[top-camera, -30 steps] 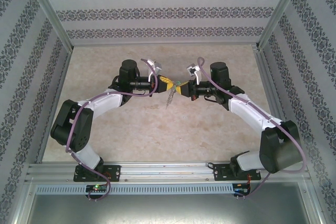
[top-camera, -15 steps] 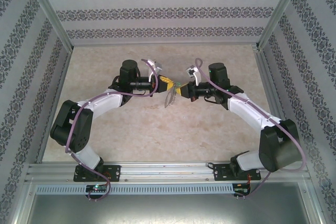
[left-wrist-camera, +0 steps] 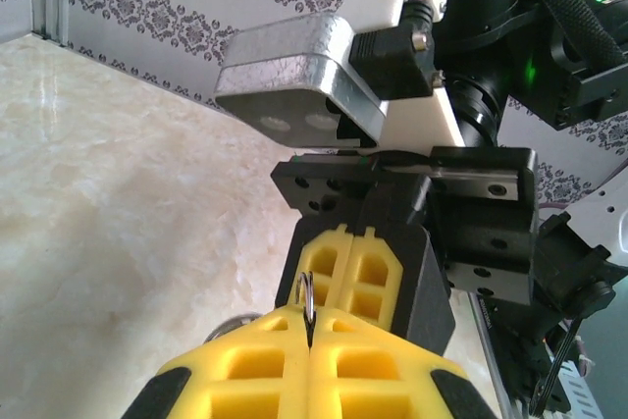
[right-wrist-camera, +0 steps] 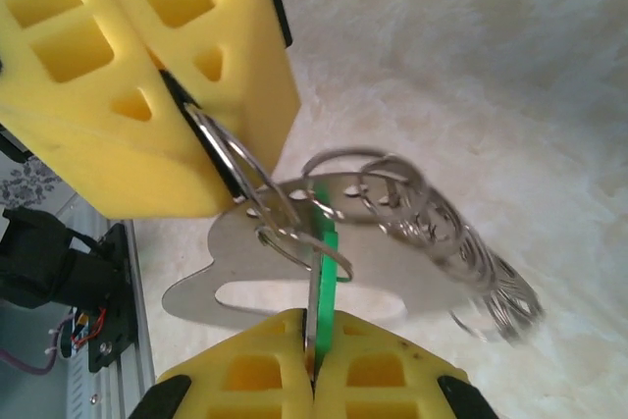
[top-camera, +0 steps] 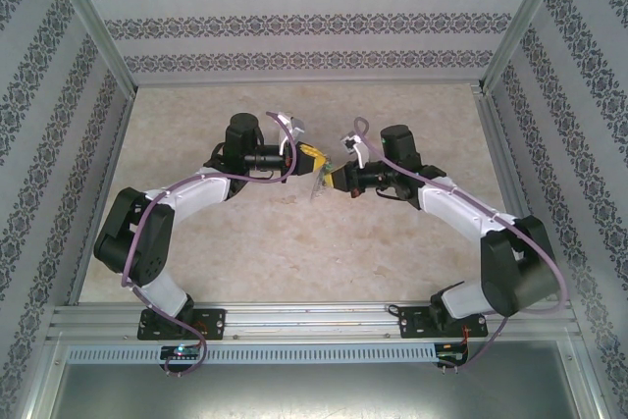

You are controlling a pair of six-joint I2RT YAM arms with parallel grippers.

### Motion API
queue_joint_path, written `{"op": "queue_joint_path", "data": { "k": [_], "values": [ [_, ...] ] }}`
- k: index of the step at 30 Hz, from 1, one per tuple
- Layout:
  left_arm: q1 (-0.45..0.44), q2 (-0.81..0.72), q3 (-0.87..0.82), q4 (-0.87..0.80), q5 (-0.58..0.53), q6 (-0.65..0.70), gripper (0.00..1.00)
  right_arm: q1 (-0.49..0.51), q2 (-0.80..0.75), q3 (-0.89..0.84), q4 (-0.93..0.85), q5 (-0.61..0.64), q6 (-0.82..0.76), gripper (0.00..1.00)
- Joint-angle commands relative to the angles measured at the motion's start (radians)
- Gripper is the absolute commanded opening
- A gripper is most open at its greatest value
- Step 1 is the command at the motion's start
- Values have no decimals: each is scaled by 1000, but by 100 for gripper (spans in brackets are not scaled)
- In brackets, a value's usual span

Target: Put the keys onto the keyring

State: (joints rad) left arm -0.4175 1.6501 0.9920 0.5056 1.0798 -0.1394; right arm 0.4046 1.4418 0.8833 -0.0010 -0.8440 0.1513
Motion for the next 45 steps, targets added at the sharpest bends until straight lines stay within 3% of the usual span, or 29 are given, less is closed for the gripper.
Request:
{"op": "queue_joint_path", "data": {
  "k": [1,14,17,19,21,33,45],
  "values": [
    [-5,-46,-2,70,36,-17,0,44,36,46,-4,22,-11,0],
    [-5,-45,-12,93,31,-26,0,17,30,5,15,44,6,0],
    [-6,-50,-21,109,22,-28,0,-8,-16,-31,19,62,25,30],
    [-5,-52,-26,128,18,-37,0,-29,-66,-71,23,82,39,40],
    [-4,-48,-32,163,15,-54,0,-47,-117,-113,30,93,52,44],
    [-2,-19,-89,488,-12,-246,0,-139,-396,-218,74,210,161,48],
    [-3,19,-93,630,-10,-368,0,-89,-310,-114,345,95,257,46]
  ]
}}
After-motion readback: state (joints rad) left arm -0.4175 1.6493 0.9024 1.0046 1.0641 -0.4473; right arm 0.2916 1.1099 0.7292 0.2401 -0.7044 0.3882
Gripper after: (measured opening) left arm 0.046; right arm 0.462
